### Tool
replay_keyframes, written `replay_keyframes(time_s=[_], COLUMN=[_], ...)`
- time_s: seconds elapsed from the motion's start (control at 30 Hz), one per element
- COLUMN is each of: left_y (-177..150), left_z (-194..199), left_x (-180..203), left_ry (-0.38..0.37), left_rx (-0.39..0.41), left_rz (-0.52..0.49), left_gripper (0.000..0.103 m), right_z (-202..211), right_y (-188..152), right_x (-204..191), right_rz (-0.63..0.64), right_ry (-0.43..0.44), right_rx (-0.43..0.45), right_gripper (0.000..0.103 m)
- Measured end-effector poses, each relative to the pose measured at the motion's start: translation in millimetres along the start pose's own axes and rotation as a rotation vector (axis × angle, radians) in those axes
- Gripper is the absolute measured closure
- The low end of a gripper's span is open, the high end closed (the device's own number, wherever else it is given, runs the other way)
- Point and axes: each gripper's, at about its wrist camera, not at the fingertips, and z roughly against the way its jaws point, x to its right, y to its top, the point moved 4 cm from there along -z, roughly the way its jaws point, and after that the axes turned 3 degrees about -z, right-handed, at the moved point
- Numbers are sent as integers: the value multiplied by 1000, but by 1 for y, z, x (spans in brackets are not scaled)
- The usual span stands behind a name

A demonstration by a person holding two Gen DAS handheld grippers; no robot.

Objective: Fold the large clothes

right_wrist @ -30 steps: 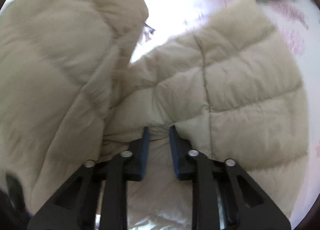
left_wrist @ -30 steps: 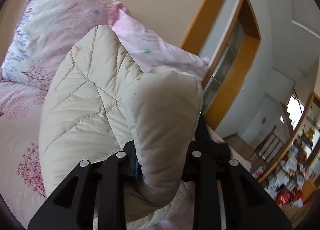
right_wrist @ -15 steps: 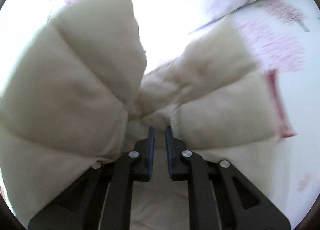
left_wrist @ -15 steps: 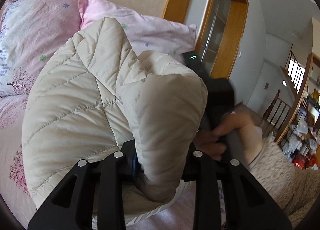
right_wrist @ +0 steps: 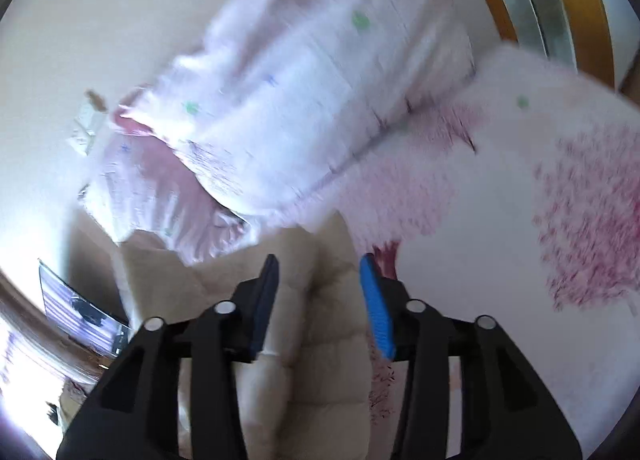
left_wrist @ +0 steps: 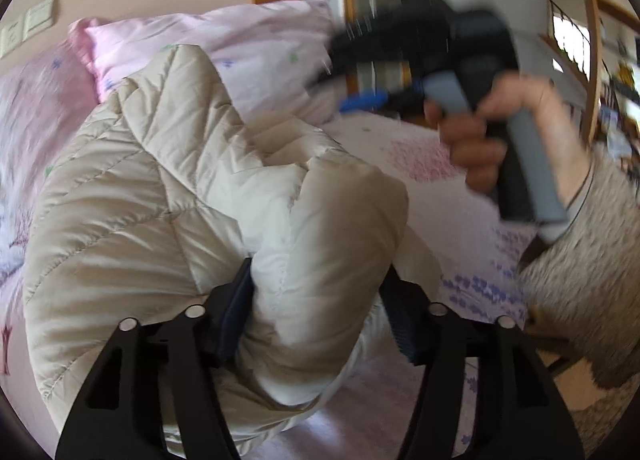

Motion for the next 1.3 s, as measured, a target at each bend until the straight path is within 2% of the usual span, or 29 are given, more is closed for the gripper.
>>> replay_keyframes(time_s=[0.07, 0.13, 0.23, 0.37, 0.43, 0.47, 0.57, 0.67, 0.73, 0.8, 0.87, 0.93, 1.03, 1.13, 1.3], left_y=[0, -1, -1, -3, -3, -3, 2, 12, 22, 32, 37, 39, 35, 27, 14], left_z=[-4, -8, -12, -12, -10, -9, 7, 40, 68, 89, 96, 89, 69, 47, 36], left_x=[6, 14, 21, 25, 24, 23, 17, -8, -36, -71, -105, -130, -147, -145, -124], left_ry=[-3, -6, -5, 12, 12, 11, -9, -100, -137, -84, 22, 92, 121, 111, 71], left_rx=[-12, -24, -40, -45, -42, -40, -38, -11, 50, 115, 136, 114, 38, -33, -57], left_rz=[-29, -57, -90, -113, -117, -119, -101, 9, 106, 183, 223, 249, 268, 257, 246], left_gripper=[36, 34, 30, 27, 27, 27, 26, 26, 26, 26, 26, 26, 26, 26, 26], right_z=[0, -10, -24, -50, -57, -59, -58, -50, -47, -45, -38, -26, -2, 11, -4], right_y=[-5, -15, -28, -33, -38, -39, -42, -40, -42, -42, -44, -43, -39, -37, -42], right_x=[-23, -43, -58, -58, -55, -57, -59, -61, -62, -62, -63, -71, -76, -66, -18], right_rz=[61, 115, 168, 147, 123, 117, 129, 142, 145, 156, 173, 200, 229, 233, 110], right_ry=[105, 171, 154, 123, 163, 177, 186, 186, 183, 175, 171, 183, 200, 156, 73], right_rx=[-62, -155, -236, -299, -337, -346, -328, -313, -312, -310, -299, -270, -213, -182, -237], right_gripper=[38, 38, 38, 38, 59, 79, 89, 90, 90, 90, 91, 92, 93, 93, 93])
